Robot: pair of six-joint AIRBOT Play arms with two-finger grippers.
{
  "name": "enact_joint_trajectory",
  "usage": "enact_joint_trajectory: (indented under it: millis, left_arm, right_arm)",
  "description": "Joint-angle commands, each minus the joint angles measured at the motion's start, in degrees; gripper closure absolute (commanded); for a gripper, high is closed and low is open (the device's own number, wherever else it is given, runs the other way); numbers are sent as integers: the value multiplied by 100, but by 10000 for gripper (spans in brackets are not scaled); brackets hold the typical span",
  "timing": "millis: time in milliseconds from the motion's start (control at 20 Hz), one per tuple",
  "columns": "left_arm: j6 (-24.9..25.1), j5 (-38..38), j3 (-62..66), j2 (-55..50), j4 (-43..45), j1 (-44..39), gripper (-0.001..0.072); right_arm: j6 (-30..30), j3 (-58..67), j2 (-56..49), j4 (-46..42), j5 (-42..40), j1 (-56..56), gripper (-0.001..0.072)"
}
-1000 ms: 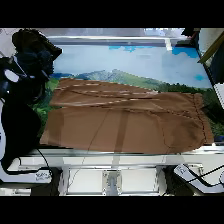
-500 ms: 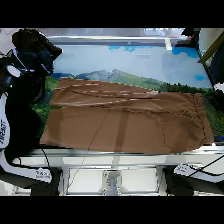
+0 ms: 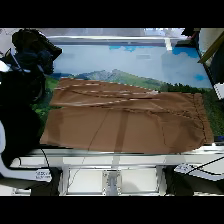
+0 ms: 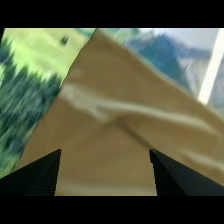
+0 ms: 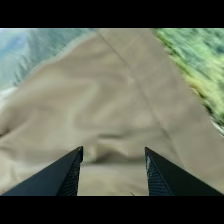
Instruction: Fold the clothes and pants, and hang the long-sleeved shirts on hangers.
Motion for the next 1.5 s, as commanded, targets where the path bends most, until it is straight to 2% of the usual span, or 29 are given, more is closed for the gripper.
enact_joint_trajectory:
  millis: [0,100,250,350,450,600,800,1000,1050,1100,1150,1250,1450]
  left_arm:
    - [-415,-789,-1360,1344,831,83,101]
    - [-1167,-564,-2868,2625,1104,85,101]
    - [-2481,-479,-4736,4413,1185,323,101]
    - [-3305,-479,-5543,5337,1178,638,101]
    - [-3401,-713,-6041,5897,968,1047,117]
    - [-3051,-1443,-6408,5956,745,1825,120]
    - [-1915,-1506,-6511,5416,254,2785,120]
    - [-957,-1303,-6511,4601,184,3469,120]
    - [-846,-1237,-6511,4391,144,3543,121]
    - [-684,-1163,-6511,4207,22,3565,136]
    - [-470,-1075,-6511,4017,-166,3563,223]
    - [-264,-892,-6511,3724,-476,3560,236]
    - [-195,-621,-6511,3585,-496,3556,236]
  right_arm:
    - [-664,-719,605,280,446,-881,252]
    - [-1119,-1460,907,748,348,-1412,253]
    - [-1185,-2124,986,850,-129,-1895,253]
    - [-1185,-2192,984,831,-284,-2009,254]
    - [-1182,-2192,986,785,-459,-2022,257]
    - [-1180,-2192,984,544,-636,-2022,258]
    - [-1163,-2192,984,542,-603,-2022,258]
    - [-1123,-2192,984,555,-328,-2022,258]
    - [-1108,-2192,986,555,-293,-2022,258]
    - [-1045,-2192,988,555,-238,-2022,258]
    - [-1034,-2192,988,557,-170,-2022,258]
    - [-1027,-2192,988,557,-50,-2022,258]
    - [-1027,-2192,988,555,116,-2022,259]
